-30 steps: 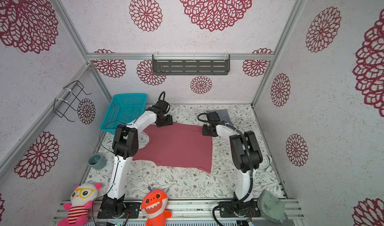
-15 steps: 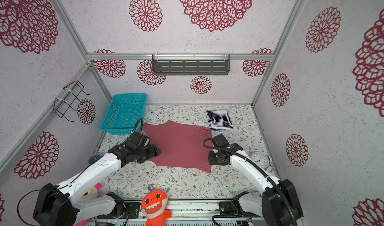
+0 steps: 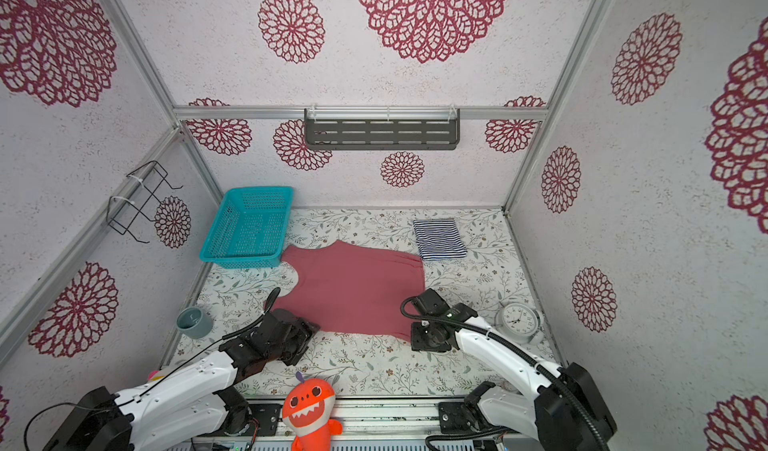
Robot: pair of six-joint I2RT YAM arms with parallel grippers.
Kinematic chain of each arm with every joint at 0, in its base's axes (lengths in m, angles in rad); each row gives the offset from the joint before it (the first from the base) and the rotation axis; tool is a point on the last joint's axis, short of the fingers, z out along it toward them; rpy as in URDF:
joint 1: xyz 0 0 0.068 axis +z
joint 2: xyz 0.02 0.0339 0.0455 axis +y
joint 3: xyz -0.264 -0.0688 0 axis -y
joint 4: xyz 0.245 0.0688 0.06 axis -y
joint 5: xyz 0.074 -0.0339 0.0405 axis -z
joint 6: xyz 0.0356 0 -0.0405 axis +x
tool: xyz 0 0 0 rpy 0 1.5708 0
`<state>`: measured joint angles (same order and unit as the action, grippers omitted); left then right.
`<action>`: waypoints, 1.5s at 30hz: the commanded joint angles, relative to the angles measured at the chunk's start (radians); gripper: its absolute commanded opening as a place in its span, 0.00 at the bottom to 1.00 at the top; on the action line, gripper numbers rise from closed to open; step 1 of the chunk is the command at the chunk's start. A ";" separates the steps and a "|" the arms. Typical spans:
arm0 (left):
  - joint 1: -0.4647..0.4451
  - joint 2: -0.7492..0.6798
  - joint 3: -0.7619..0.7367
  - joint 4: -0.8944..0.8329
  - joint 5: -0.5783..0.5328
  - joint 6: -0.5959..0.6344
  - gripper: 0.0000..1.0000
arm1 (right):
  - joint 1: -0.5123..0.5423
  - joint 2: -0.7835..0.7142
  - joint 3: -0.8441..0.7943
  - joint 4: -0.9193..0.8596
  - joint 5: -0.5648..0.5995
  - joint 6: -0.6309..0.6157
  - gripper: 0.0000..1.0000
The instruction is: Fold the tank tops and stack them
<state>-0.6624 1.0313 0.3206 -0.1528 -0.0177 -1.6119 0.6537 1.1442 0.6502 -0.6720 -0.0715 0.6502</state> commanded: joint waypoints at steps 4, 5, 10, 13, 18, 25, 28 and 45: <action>-0.020 0.090 0.052 0.107 -0.132 -0.056 0.66 | 0.015 0.036 -0.023 0.059 0.021 0.040 0.48; -0.022 0.111 0.057 0.117 -0.130 -0.053 0.65 | 0.017 0.042 -0.027 0.067 0.020 0.039 0.47; -0.042 0.166 0.060 0.161 -0.136 -0.077 0.56 | 0.021 0.064 -0.042 0.099 0.007 0.055 0.44; -0.046 0.170 0.066 0.153 -0.141 -0.081 0.45 | 0.021 0.075 -0.046 0.109 0.020 0.063 0.40; -0.049 0.147 0.064 0.118 -0.148 -0.086 0.27 | 0.021 0.087 -0.038 0.124 0.035 0.060 0.27; -0.060 0.098 0.057 0.048 -0.147 -0.088 0.04 | 0.023 0.059 -0.026 0.064 0.068 0.055 0.00; -0.095 0.065 0.057 -0.017 -0.154 -0.102 0.00 | 0.024 0.027 -0.031 0.018 0.066 0.055 0.00; -0.097 0.030 0.307 -0.435 -0.193 0.161 0.00 | -0.019 0.014 0.186 -0.243 0.131 -0.113 0.00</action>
<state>-0.8005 1.0298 0.5900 -0.5144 -0.2119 -1.5730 0.6575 1.1324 0.7982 -0.8539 0.0055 0.6067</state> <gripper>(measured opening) 0.048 0.048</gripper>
